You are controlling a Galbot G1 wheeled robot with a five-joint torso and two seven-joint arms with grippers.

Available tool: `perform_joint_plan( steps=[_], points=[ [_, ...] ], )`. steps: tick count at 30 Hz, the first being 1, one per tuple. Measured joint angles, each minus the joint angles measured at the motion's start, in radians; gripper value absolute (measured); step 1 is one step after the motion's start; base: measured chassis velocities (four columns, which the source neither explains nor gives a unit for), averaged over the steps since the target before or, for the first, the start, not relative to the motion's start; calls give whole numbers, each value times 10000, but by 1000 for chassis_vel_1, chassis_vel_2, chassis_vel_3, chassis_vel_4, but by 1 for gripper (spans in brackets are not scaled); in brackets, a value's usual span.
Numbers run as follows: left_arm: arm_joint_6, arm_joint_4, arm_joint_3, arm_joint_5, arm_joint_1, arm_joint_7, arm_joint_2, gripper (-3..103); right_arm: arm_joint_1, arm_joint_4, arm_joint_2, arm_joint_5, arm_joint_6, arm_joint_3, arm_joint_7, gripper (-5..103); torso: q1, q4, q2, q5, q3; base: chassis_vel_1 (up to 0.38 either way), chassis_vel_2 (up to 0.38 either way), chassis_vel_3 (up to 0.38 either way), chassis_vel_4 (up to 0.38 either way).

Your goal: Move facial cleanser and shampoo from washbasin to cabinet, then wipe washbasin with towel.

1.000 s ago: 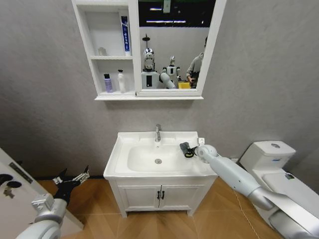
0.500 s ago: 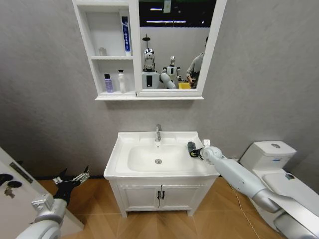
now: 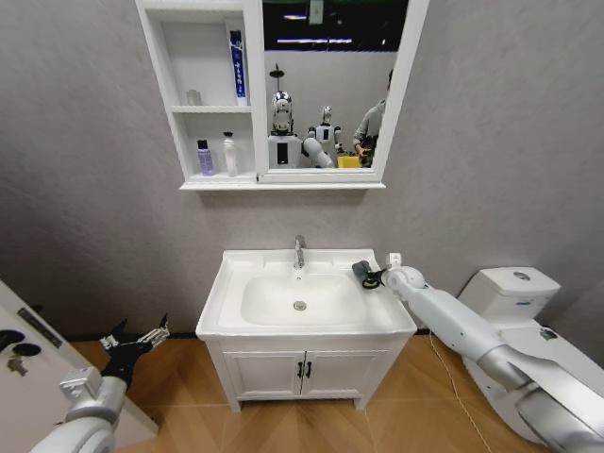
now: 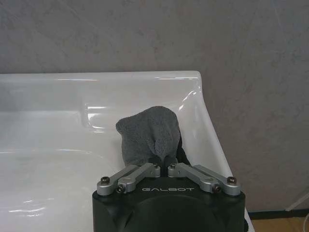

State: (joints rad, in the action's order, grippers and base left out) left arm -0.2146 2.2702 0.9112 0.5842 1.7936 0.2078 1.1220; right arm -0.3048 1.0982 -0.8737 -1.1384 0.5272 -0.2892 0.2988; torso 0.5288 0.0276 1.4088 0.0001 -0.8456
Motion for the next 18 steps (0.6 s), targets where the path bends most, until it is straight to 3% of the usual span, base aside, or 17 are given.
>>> perform_joint_plan(
  steps=[15,18],
  points=[
    [0,0,0,0,0,0,0,100,341,-842,-326,413,-224,-378,-398,0,0,2,0,-1,0,0,0,0,0],
    [0,0,0,0,0,0,0,100,268,-799,-347,439,-221,-330,-378,10,0,-1,0,-1,0,0,0,0,0]
  ],
)
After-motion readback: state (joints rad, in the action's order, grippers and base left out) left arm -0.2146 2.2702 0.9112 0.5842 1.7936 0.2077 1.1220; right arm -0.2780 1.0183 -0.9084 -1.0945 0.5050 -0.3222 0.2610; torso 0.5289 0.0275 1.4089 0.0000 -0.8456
